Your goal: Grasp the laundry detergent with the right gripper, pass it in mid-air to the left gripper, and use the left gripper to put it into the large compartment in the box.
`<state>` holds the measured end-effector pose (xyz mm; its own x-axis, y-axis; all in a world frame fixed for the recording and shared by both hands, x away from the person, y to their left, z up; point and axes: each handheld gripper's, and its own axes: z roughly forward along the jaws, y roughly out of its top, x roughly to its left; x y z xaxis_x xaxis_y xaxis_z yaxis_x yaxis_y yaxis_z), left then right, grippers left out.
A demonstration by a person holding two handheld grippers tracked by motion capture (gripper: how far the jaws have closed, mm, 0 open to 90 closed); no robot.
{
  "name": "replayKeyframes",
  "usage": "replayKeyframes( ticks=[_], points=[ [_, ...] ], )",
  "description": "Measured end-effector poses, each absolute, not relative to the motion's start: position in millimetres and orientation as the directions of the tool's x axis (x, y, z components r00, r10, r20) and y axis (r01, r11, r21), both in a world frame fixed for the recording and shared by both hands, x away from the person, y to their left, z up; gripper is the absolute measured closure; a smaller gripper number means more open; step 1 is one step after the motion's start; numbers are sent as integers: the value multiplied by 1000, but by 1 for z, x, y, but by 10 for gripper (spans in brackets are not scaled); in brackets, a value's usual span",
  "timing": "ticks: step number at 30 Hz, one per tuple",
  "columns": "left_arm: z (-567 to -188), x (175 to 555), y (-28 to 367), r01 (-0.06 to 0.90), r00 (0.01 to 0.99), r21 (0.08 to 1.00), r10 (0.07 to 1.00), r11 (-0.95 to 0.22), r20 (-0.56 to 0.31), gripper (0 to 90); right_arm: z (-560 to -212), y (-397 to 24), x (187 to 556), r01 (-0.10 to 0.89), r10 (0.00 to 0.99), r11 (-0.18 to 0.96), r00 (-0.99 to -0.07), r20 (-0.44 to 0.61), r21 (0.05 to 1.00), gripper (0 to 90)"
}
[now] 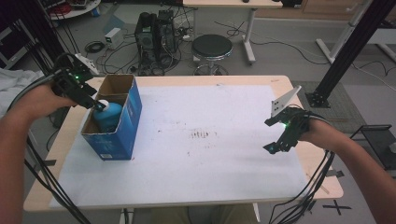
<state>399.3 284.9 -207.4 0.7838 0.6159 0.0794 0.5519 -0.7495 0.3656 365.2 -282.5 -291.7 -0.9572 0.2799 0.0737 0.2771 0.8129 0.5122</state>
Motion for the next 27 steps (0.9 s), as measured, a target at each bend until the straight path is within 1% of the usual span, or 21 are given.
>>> replayKeyframes(
  ticks=[2,3,6,7,12,14,18,20,21,22,24,27],
  points=[
    [-199,396,283,555,783,369,618,-746,71,281,-290,-282,365,284,287,812,-955,75,511,7],
    [-194,394,281,564,780,376,624,-735,49,281,-290,-282,365,278,282,812,-957,73,513,7],
    [-187,390,277,561,779,397,625,-726,42,281,-289,-282,365,279,284,815,-956,70,508,7],
    [-185,388,275,553,782,410,622,-725,43,281,-289,-282,365,275,280,814,-957,69,511,7],
    [-175,380,260,520,805,414,591,-747,56,281,-288,-282,364,273,280,816,-958,65,510,7],
    [-173,378,253,522,801,420,595,-742,56,281,-288,-282,363,275,284,814,-957,62,512,7],
    [-169,375,234,477,836,430,547,-767,49,281,-287,-282,363,263,274,815,-960,57,517,7],
    [-166,374,222,448,855,429,516,-784,49,281,-287,-283,360,286,286,816,-955,79,502,7],
    [-164,374,216,419,871,421,488,-804,65,281,-286,-283,360,288,288,816,-954,80,501,7],
    [-163,374,212,419,871,429,488,-800,58,281,-286,-283,360,284,287,815,-955,75,505,7],
    [-160,374,199,392,885,423,461,-817,71,281,-286,-283,360,281,284,816,-956,73,506,7],
    [-158,375,183,360,904,412,422,-837,68,281,-286,-283,359,282,286,816,-956,73,505,7]
  ],
)
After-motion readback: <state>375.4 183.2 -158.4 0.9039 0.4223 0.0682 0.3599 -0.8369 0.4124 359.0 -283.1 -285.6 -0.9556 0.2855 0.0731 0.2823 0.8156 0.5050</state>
